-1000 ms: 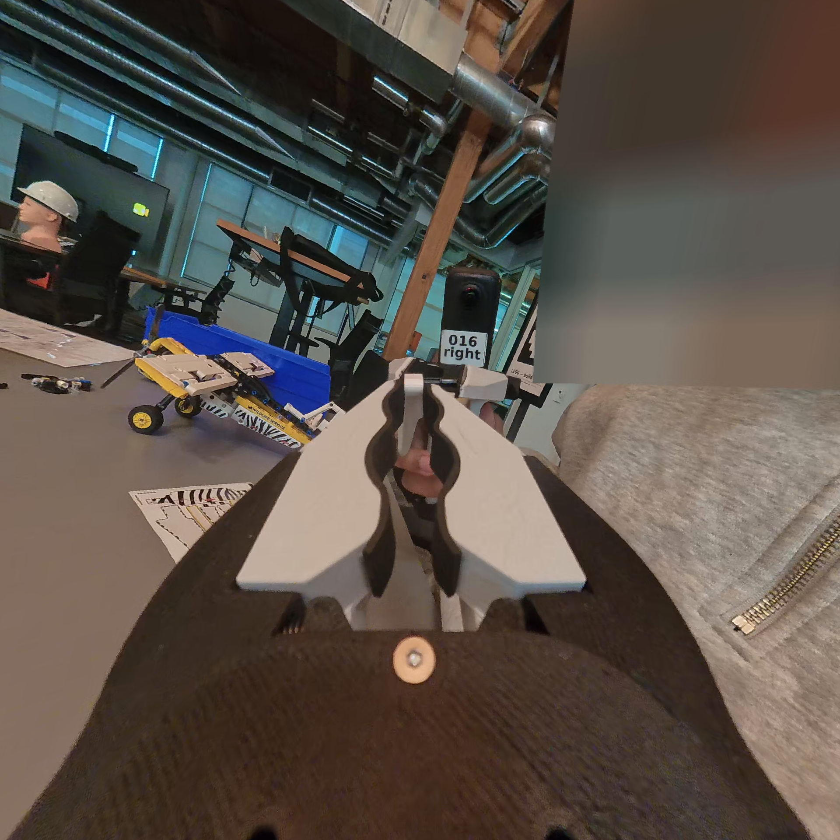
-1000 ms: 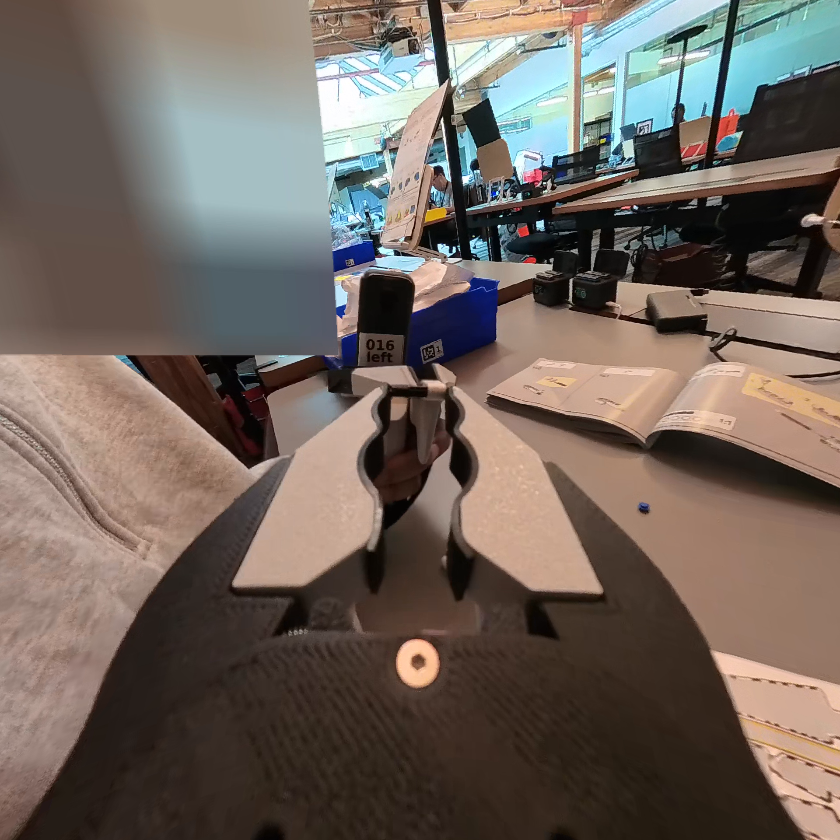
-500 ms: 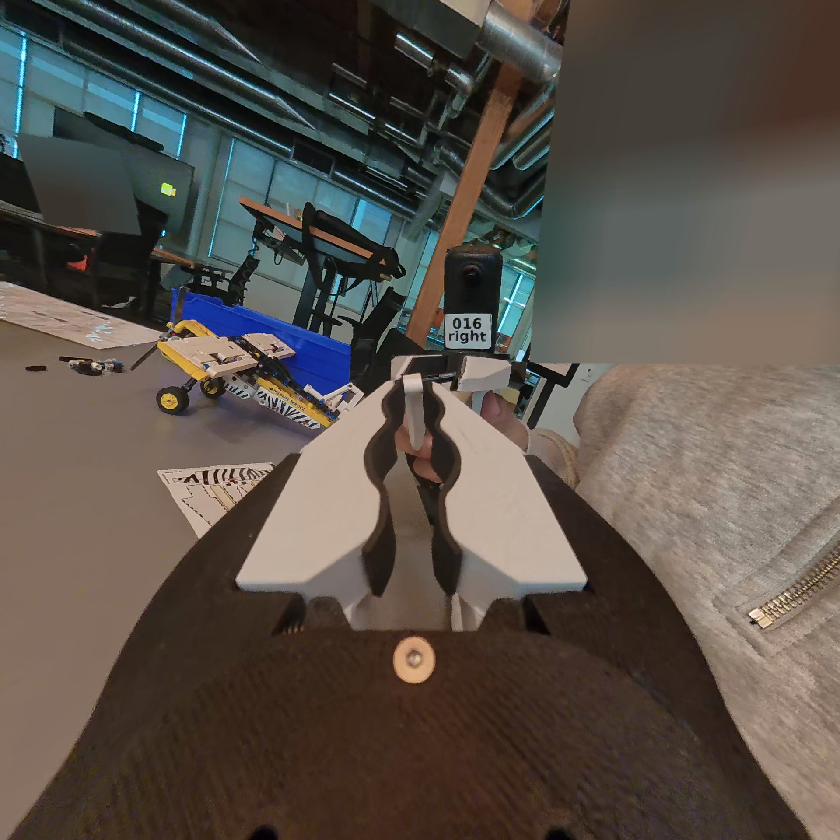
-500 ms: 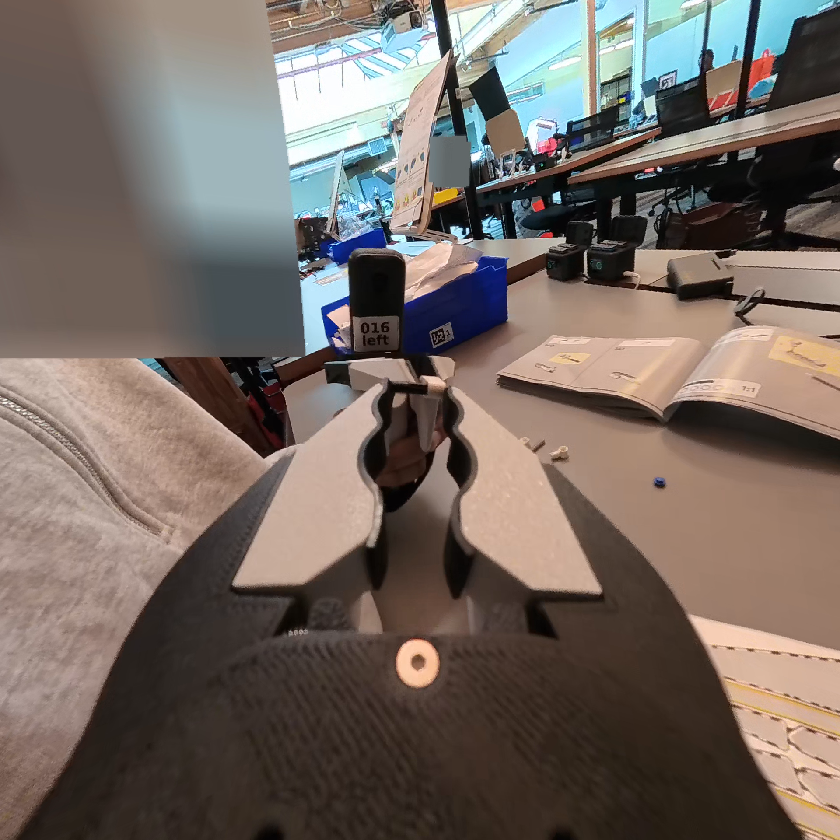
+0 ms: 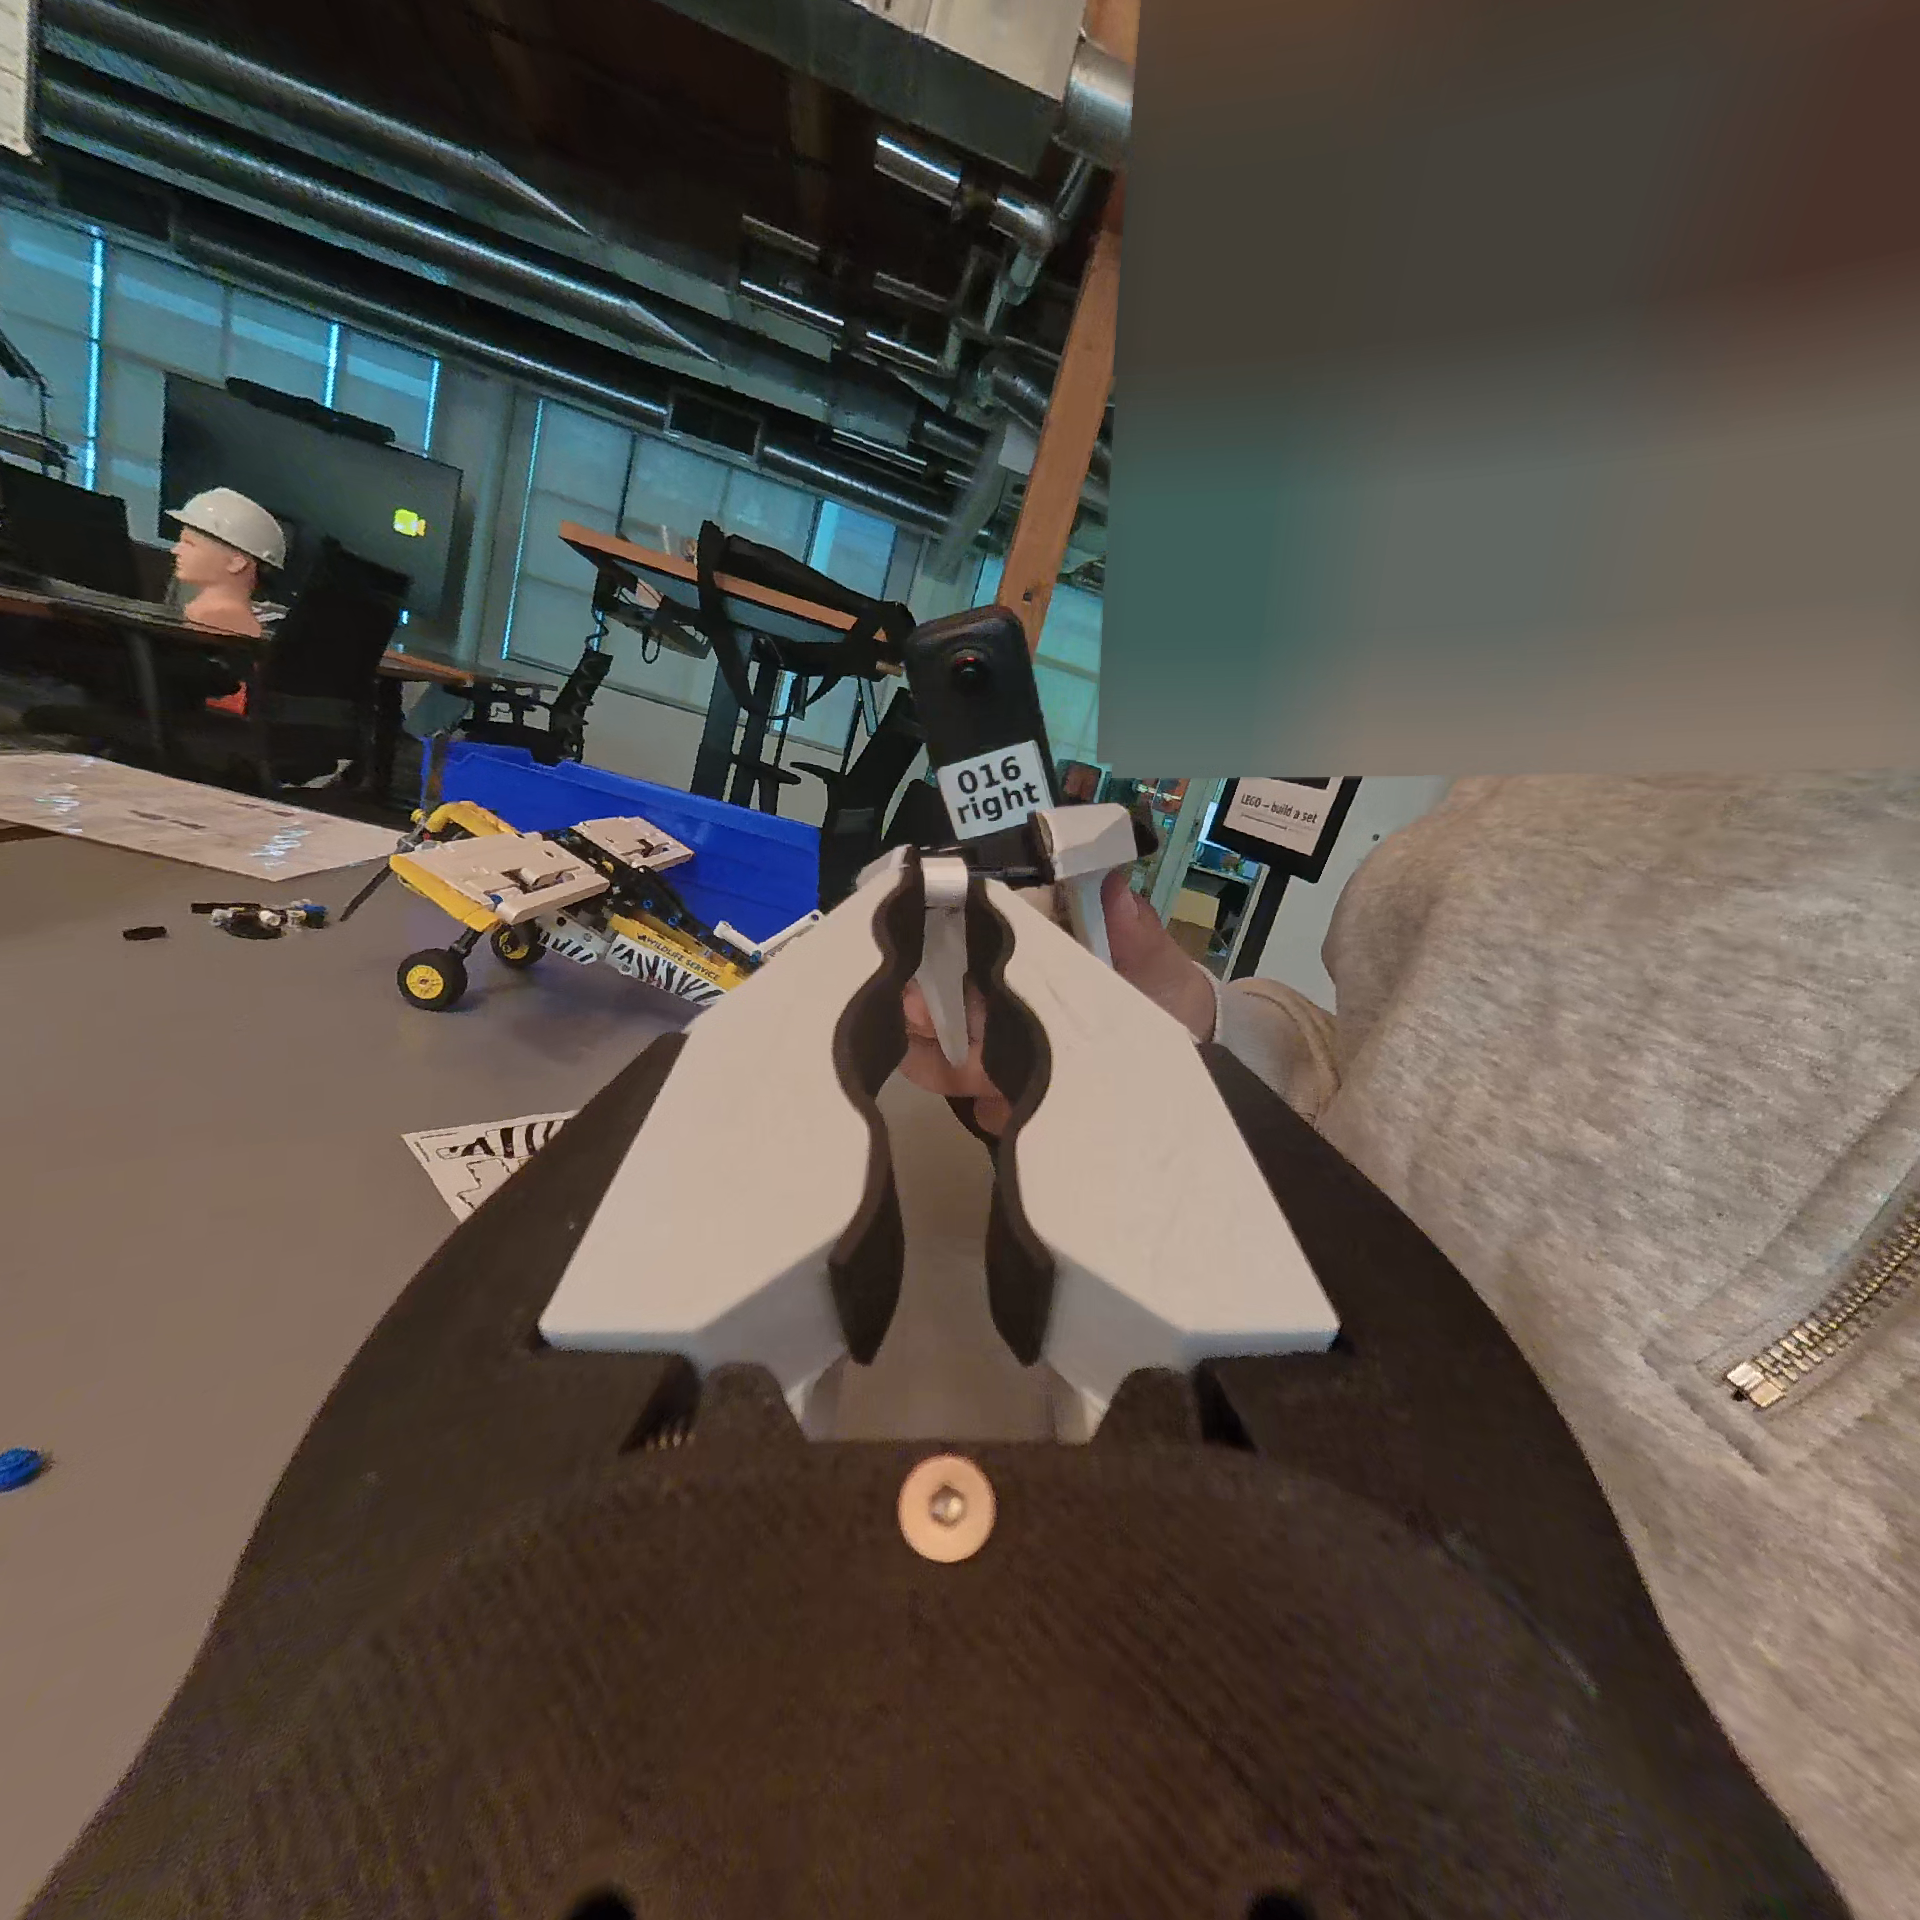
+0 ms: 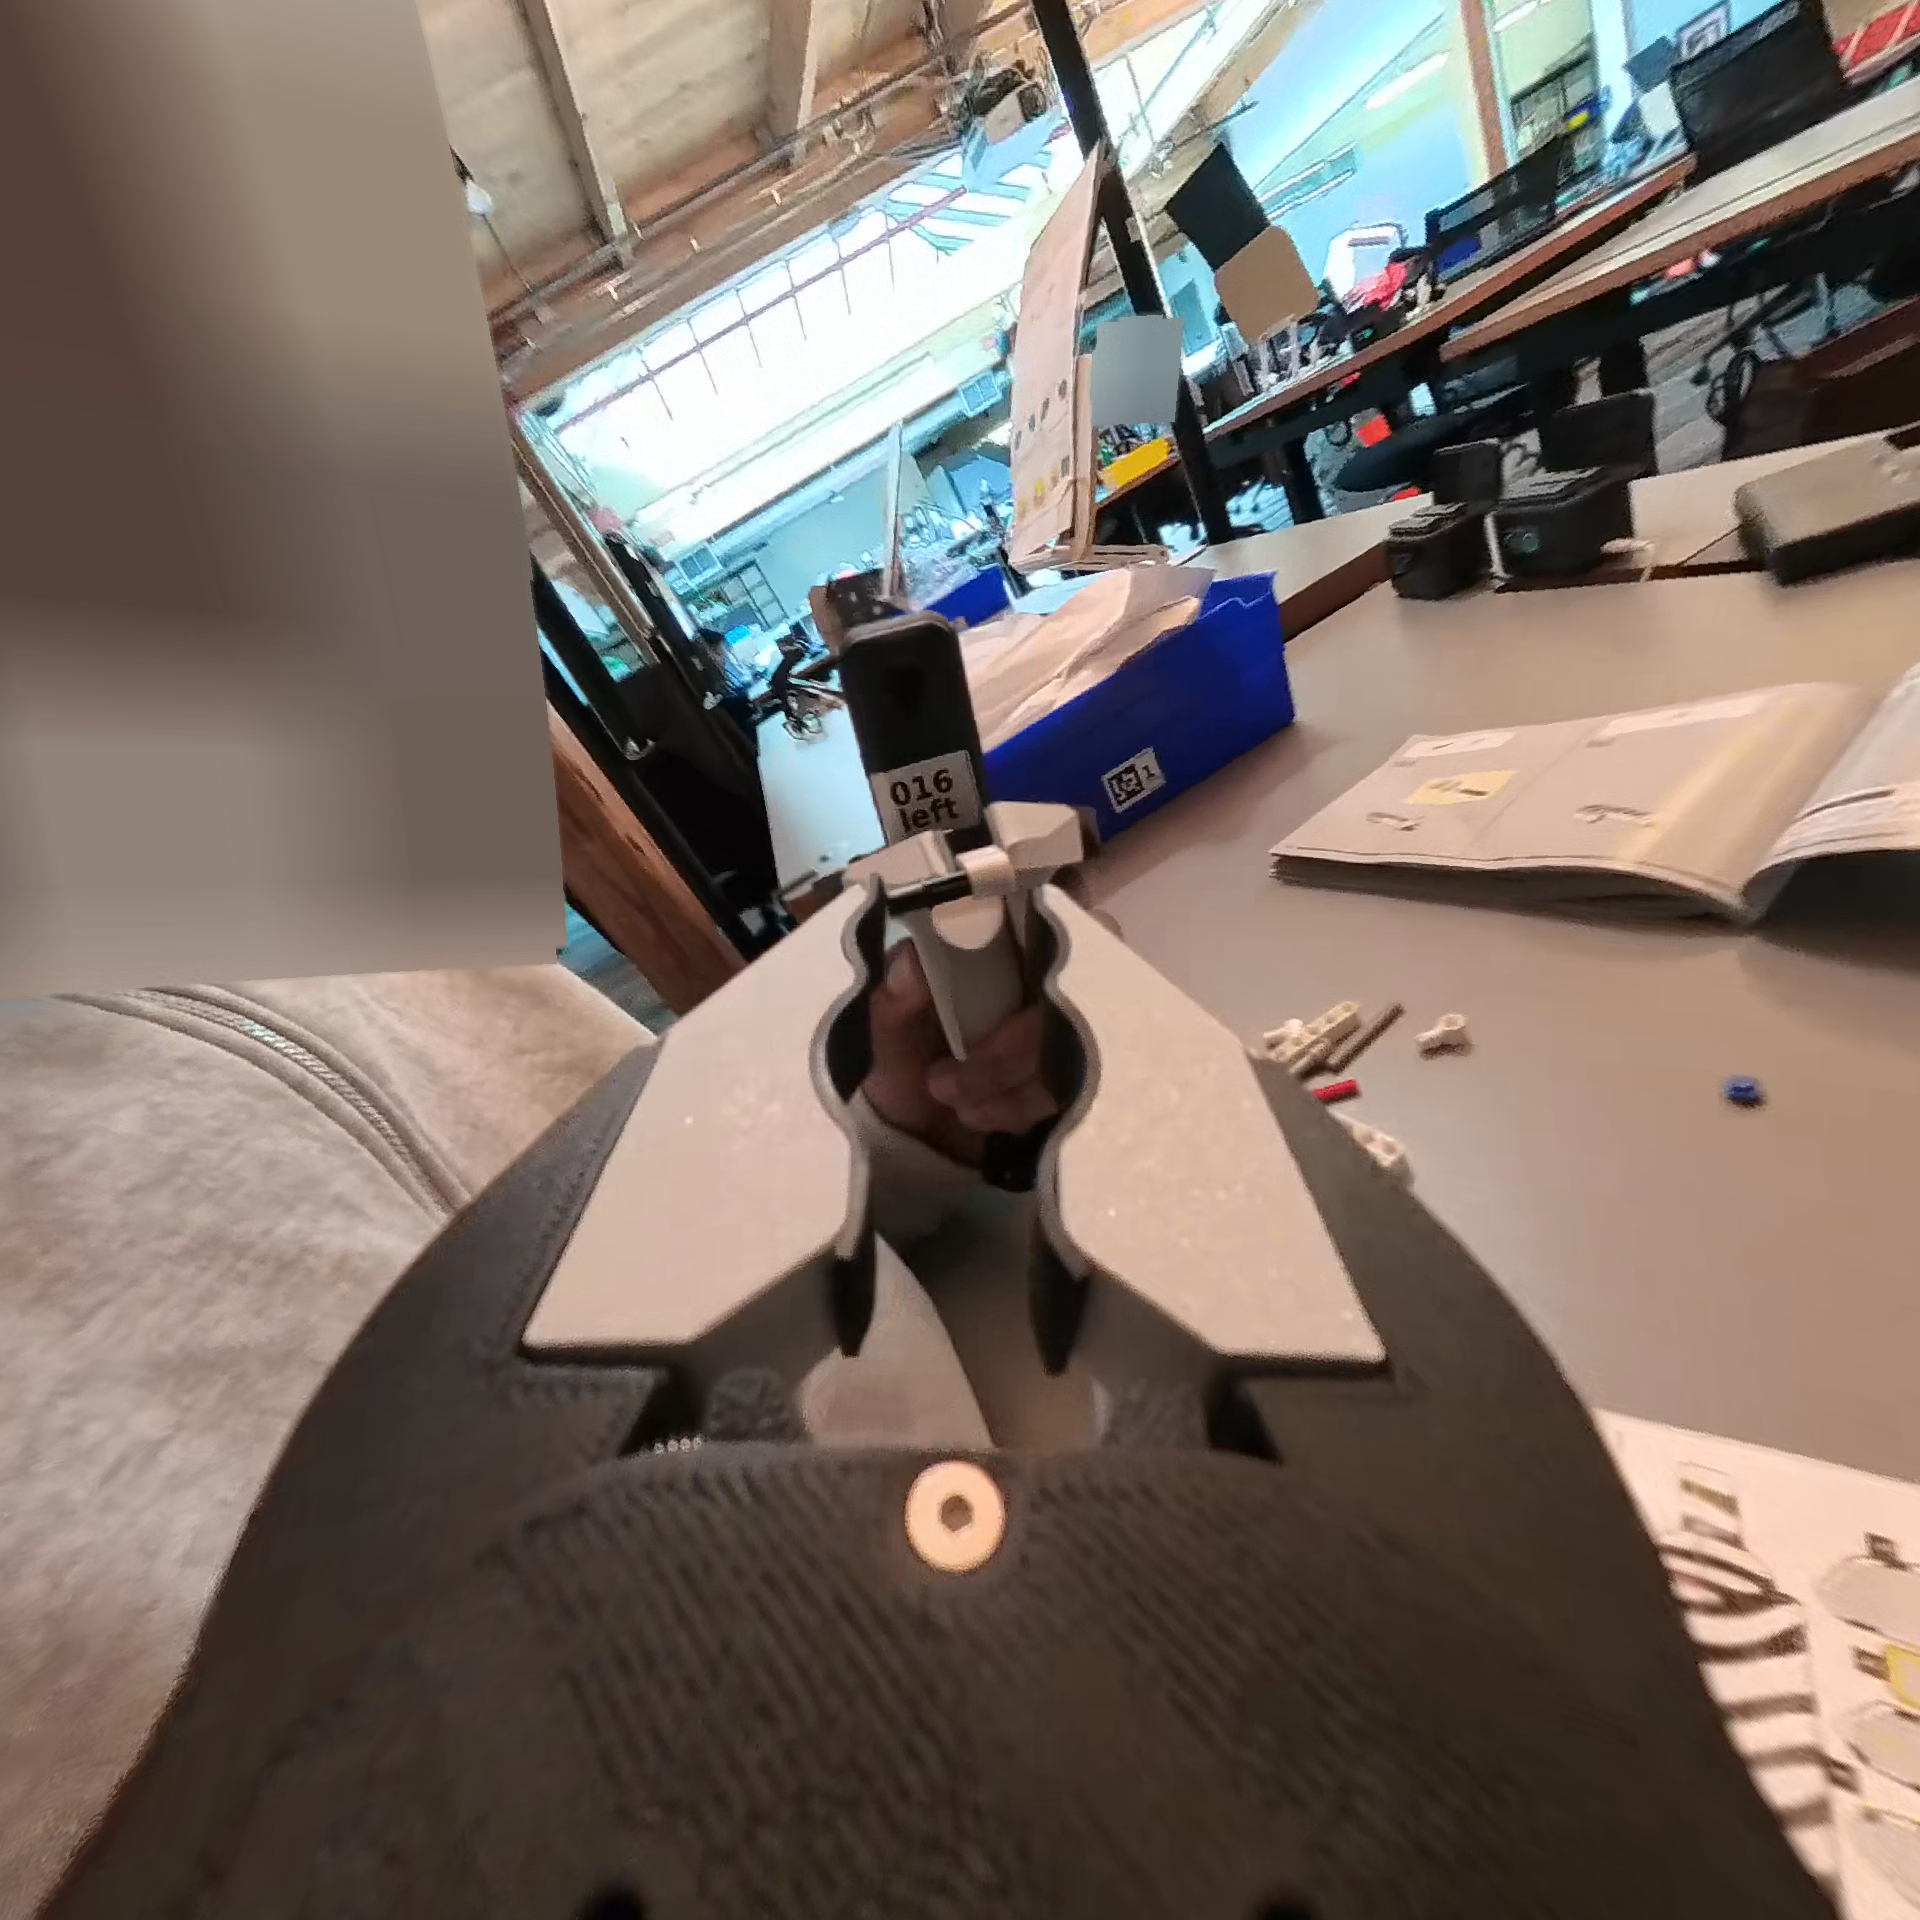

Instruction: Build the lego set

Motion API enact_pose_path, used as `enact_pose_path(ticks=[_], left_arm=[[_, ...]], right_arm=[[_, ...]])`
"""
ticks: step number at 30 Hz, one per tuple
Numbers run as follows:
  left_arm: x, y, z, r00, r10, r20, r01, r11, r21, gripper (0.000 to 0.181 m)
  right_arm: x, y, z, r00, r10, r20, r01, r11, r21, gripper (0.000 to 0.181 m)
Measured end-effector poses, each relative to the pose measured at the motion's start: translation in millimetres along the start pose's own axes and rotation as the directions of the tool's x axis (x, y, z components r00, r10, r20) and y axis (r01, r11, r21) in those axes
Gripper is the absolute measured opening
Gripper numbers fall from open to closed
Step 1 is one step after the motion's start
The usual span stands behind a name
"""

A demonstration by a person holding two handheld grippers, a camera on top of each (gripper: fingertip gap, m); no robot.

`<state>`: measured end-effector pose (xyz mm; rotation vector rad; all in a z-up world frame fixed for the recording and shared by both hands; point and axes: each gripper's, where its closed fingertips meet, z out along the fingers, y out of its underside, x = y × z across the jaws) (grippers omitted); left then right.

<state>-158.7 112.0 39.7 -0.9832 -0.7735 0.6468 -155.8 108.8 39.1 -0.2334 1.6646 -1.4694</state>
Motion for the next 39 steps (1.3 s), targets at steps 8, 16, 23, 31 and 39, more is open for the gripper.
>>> enact_pose_path(ticks=[8, 16, 23, 31, 39], left_arm=[[1.2, 2.9, 0.9, 1.000, -0.020, -0.019, 0.020, 1.000, -0.019, 0.007], [2.4, 7.6, 3.7, 0.999, -0.022, -0.025, 0.021, 0.999, -0.046, 0.007], [3.3, 8.1, 3.8, 0.999, -0.032, -0.029, 0.031, 0.998, -0.047, 0.007], [7.0, 6.3, 3.6, 0.998, -0.036, -0.048, 0.034, 0.999, -0.036, 0.006], [15.2, 3.3, 1.1, 0.996, -0.037, -0.087, 0.035, 0.999, -0.025, 0.007]], right_arm=[[-1.6, -1.1, -1.4, 0.999, -0.033, 0.015, 0.034, 0.999, 0.000, 0.022], [-3.7, 1.3, -3.6, 0.992, -0.129, -0.003, 0.129, 0.991, -0.028, 0.022], [-5.3, 2.5, -3.2, 0.974, -0.223, -0.052, 0.219, 0.973, -0.066, 0.022], [-7.9, 3.7, -3.9, 0.988, -0.152, 0.000, 0.152, 0.987, -0.048, 0.022], [-16.3, 3.8, -1.6, 0.985, -0.169, 0.037, 0.171, 0.985, -0.033, 0.022]])
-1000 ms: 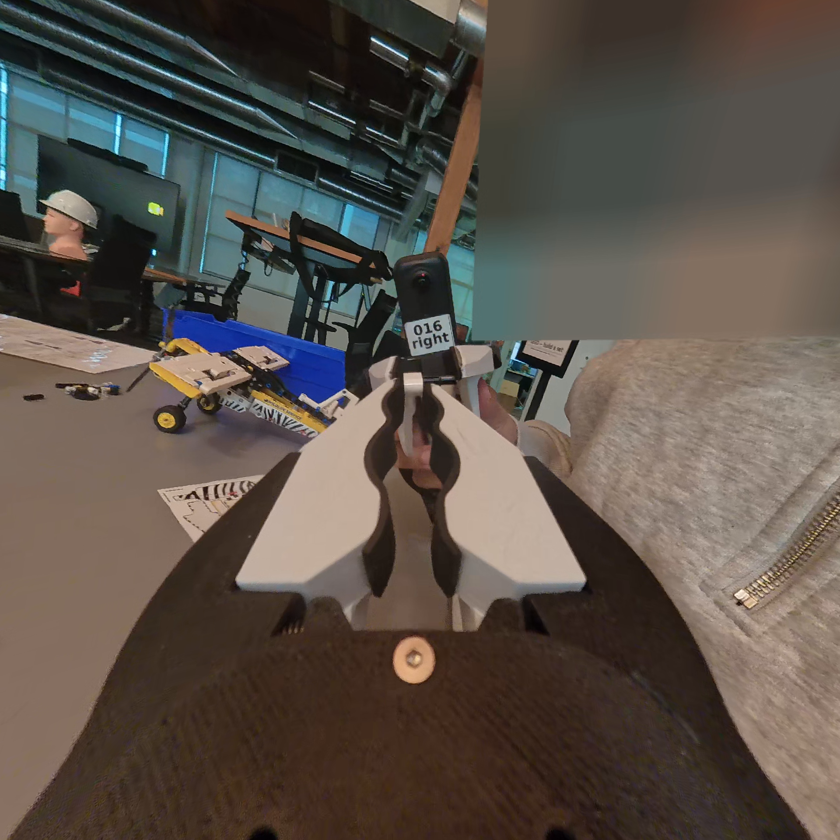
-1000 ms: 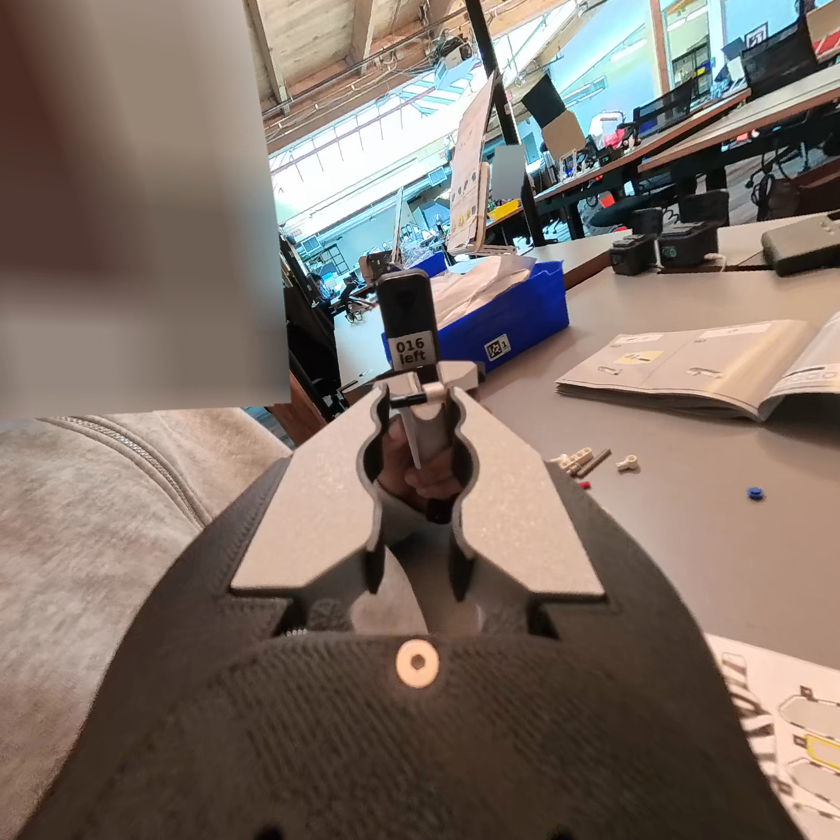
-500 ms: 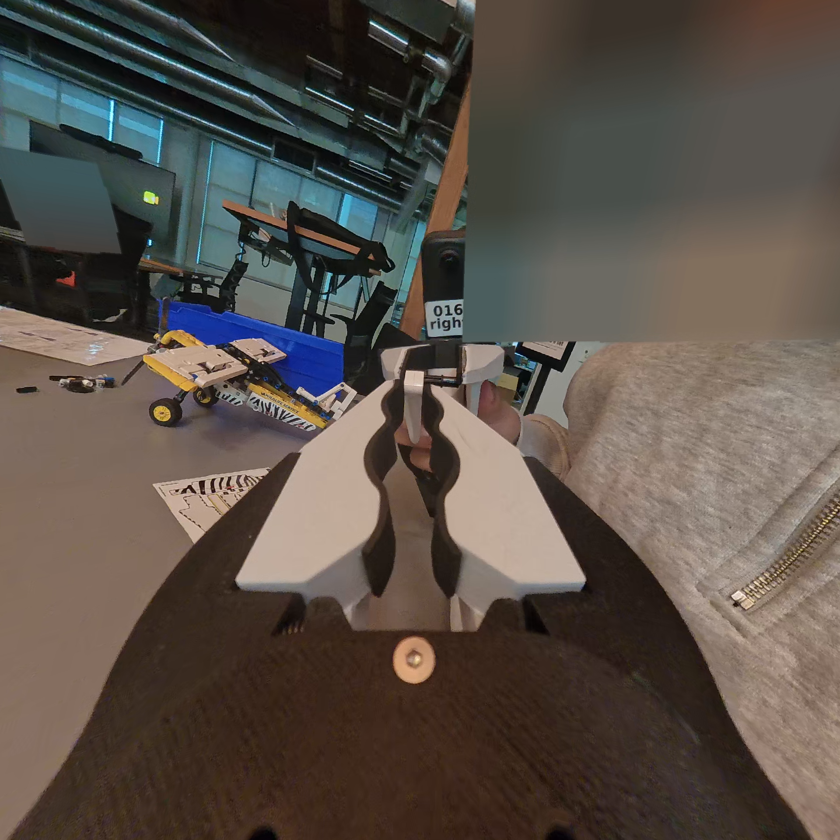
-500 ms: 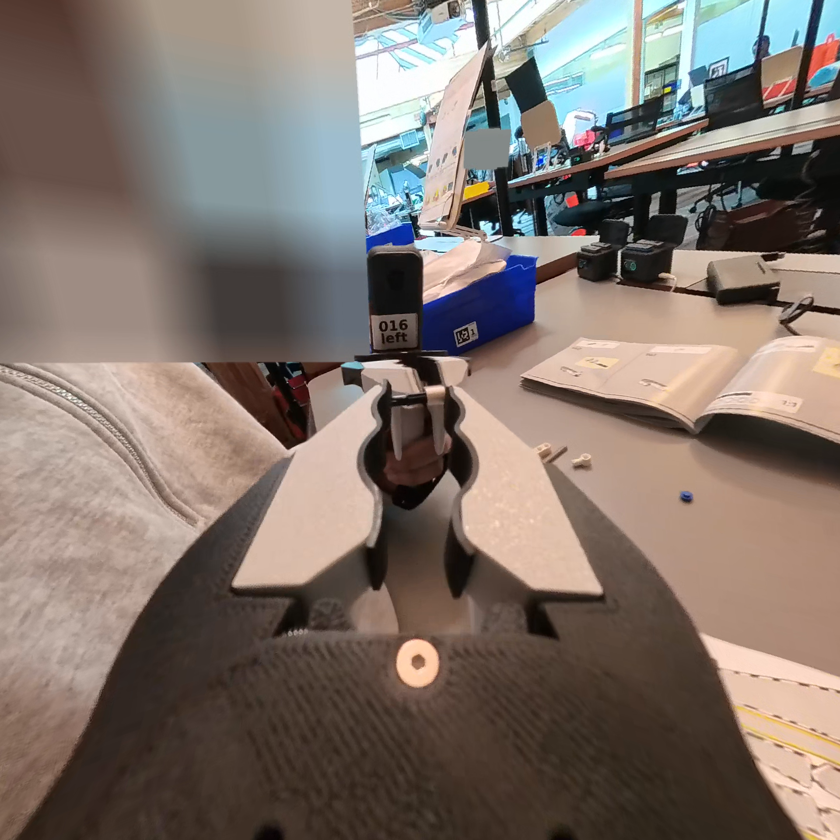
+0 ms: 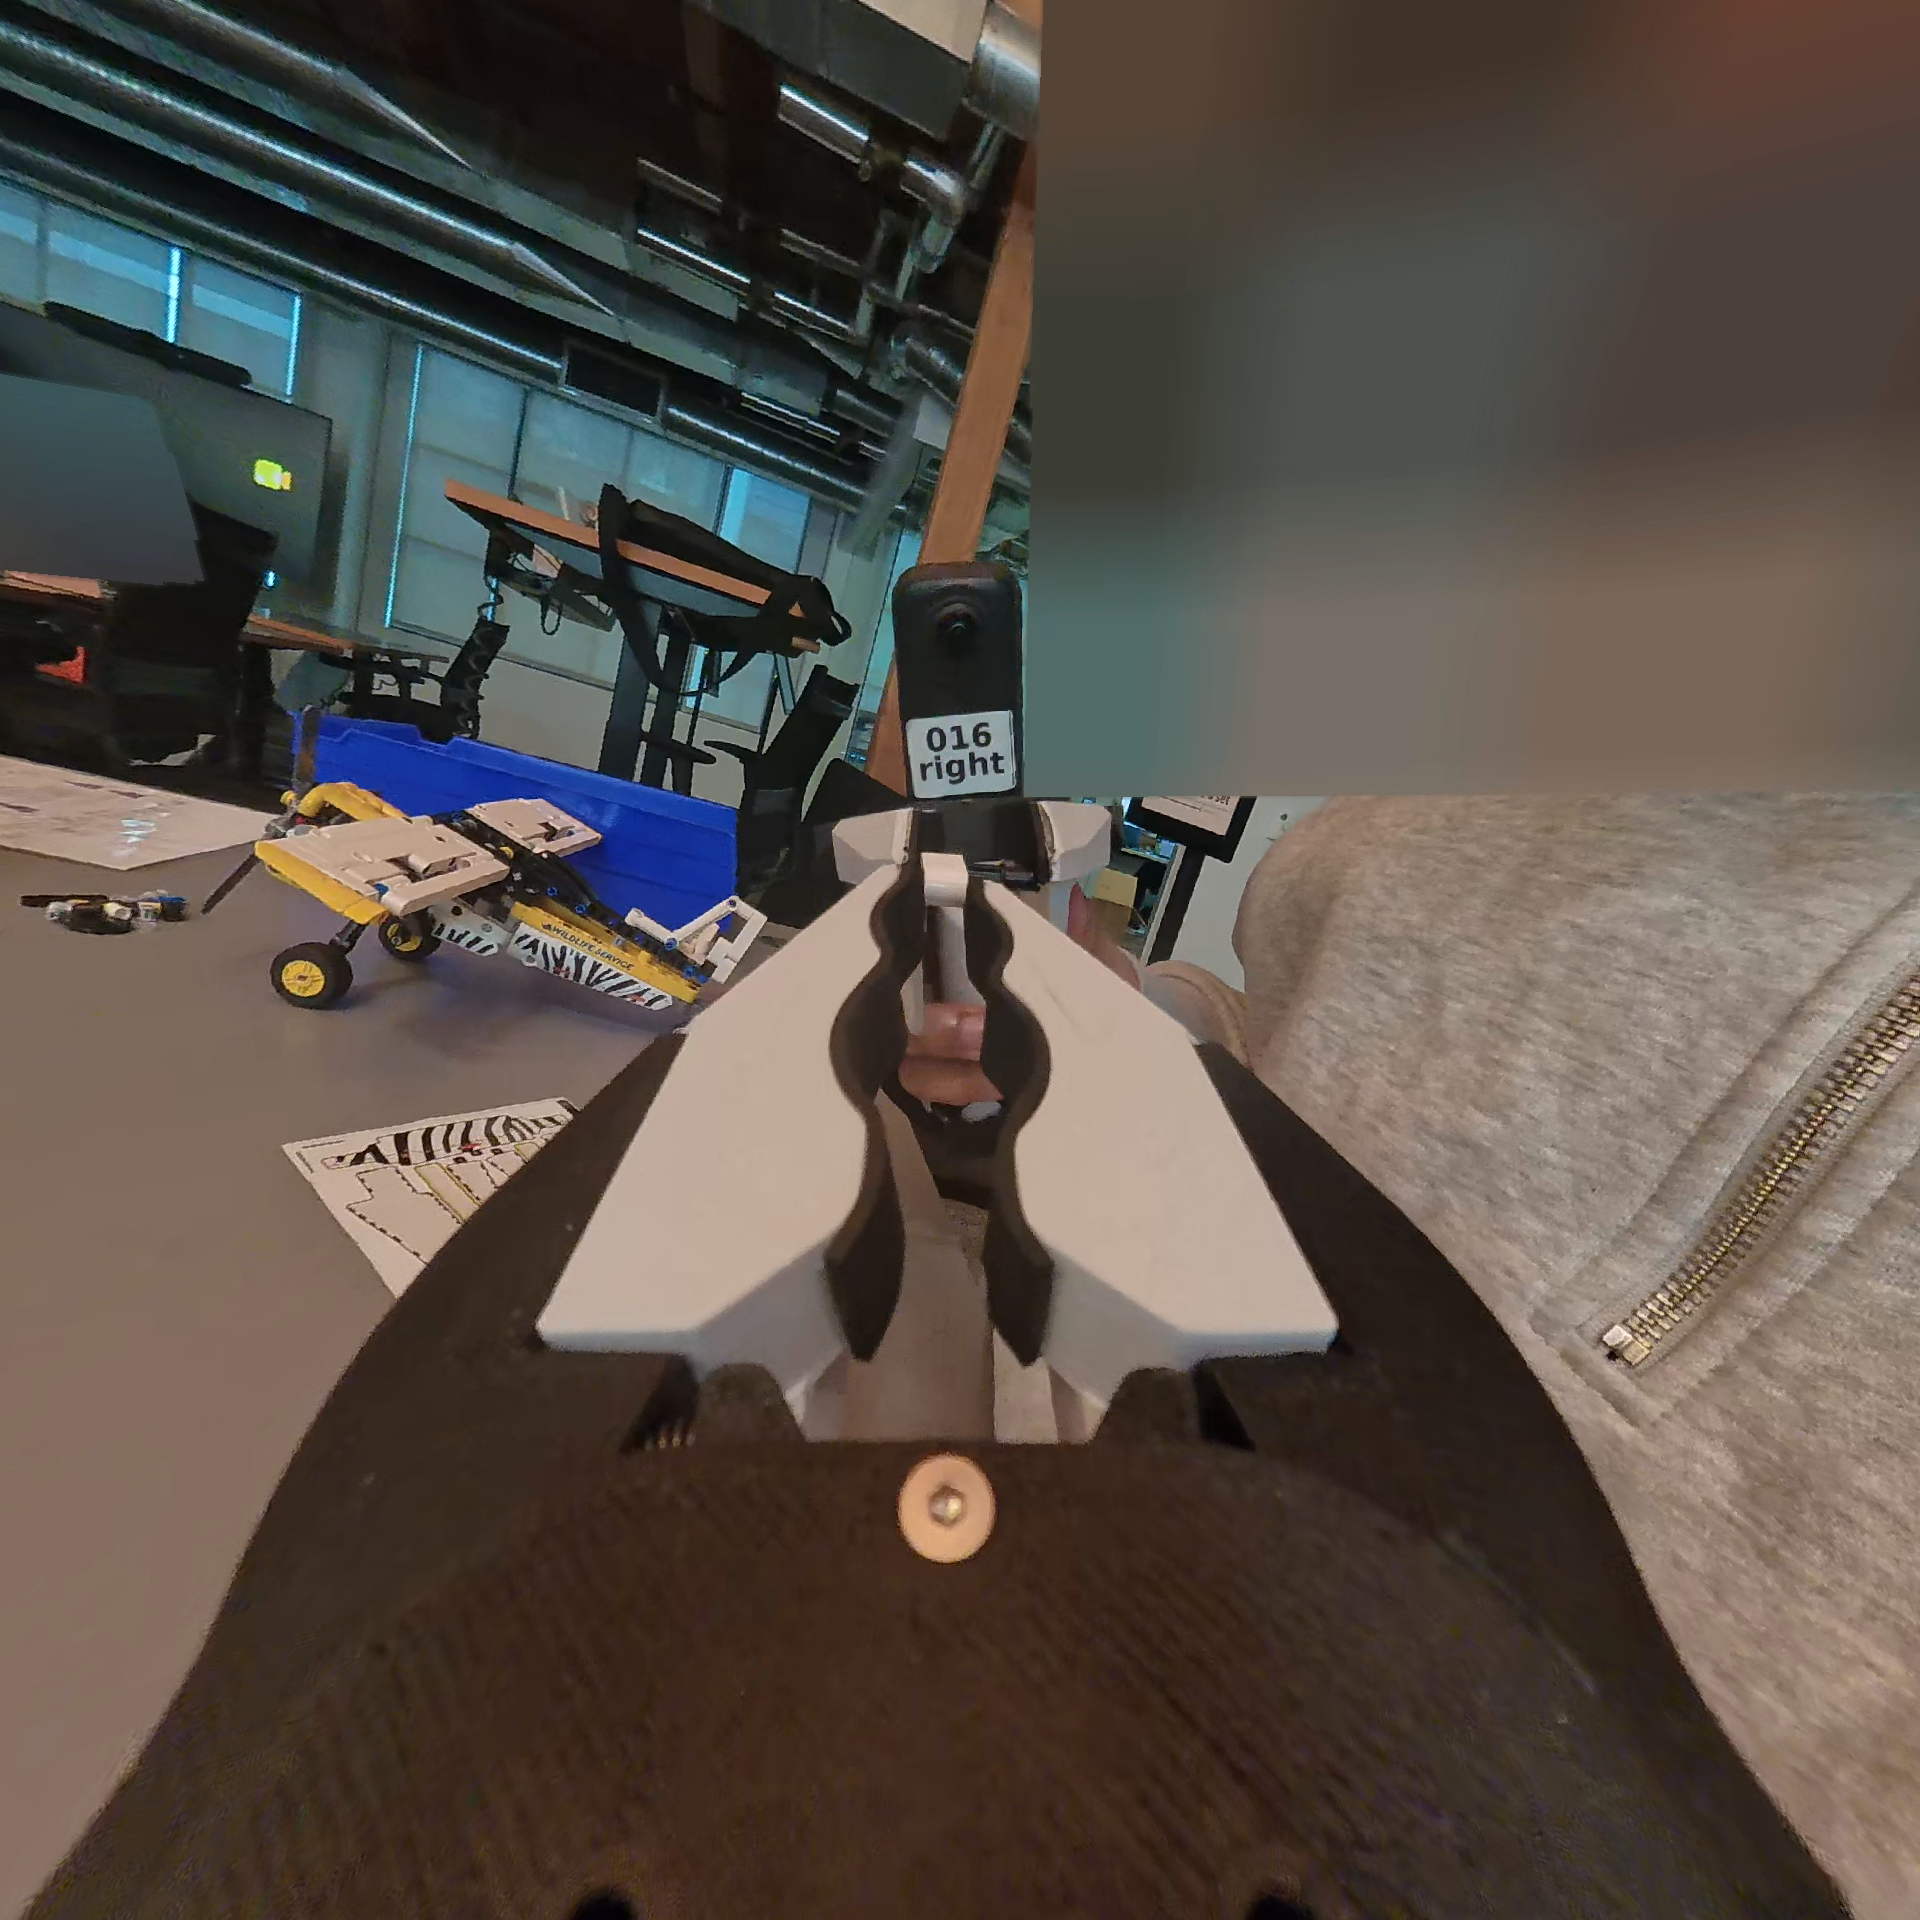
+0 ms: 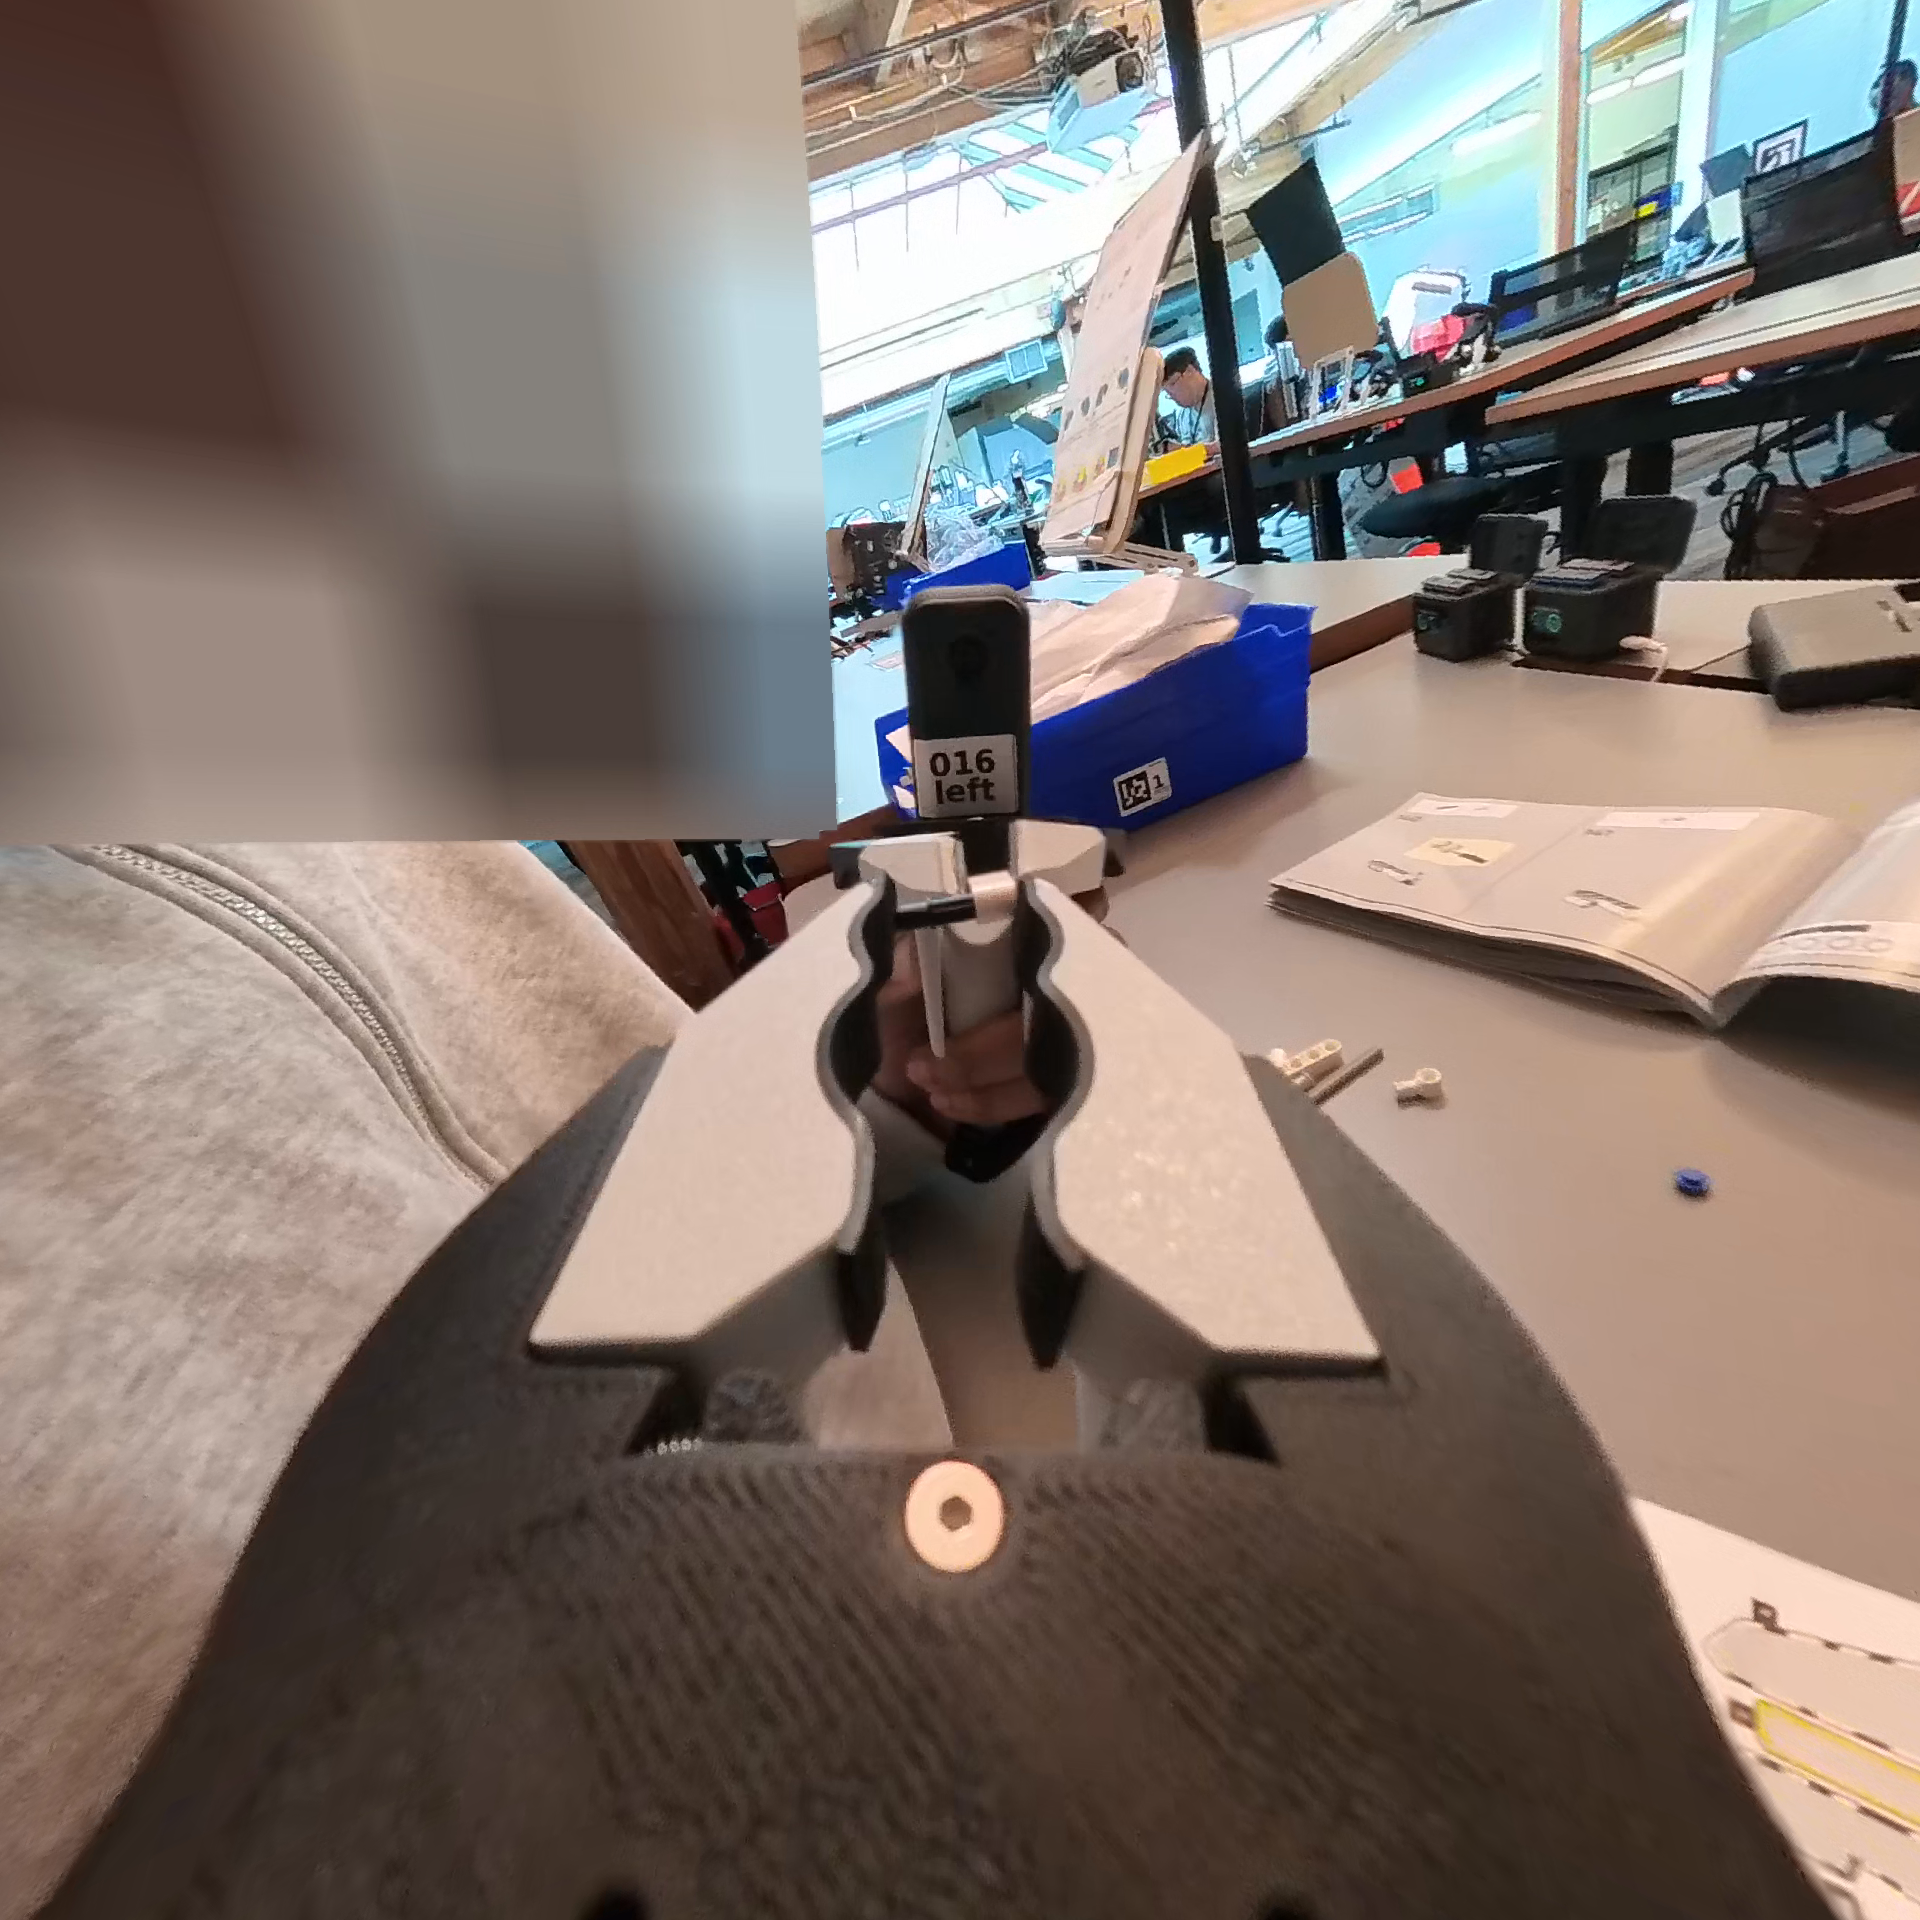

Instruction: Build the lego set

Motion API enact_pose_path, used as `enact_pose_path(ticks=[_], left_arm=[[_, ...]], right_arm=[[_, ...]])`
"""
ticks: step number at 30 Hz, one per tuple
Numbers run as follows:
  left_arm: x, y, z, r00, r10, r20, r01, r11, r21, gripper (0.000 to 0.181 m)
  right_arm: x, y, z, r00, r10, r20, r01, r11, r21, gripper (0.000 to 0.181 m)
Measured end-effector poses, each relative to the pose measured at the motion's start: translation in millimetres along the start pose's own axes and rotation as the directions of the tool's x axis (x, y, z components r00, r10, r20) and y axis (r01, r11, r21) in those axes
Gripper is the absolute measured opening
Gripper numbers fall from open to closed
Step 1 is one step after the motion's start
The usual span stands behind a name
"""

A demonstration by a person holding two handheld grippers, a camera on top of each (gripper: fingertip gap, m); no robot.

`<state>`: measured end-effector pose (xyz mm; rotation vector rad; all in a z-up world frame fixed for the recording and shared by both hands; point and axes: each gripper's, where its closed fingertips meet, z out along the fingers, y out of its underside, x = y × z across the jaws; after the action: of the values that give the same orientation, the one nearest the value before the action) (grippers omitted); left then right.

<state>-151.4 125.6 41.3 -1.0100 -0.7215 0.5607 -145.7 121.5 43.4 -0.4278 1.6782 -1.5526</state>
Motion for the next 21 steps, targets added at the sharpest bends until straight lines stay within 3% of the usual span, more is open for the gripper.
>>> enact_pose_path(ticks=[21], left_arm=[[5.6, 0.6, -1.2, 1.000, 0.013, -0.020, -0.014, 1.000, -0.005, 0.007]], right_arm=[[-7.2, -3.4, 3.0, 0.996, -0.084, -0.003, 0.084, 0.996, -0.001, 0.024]])
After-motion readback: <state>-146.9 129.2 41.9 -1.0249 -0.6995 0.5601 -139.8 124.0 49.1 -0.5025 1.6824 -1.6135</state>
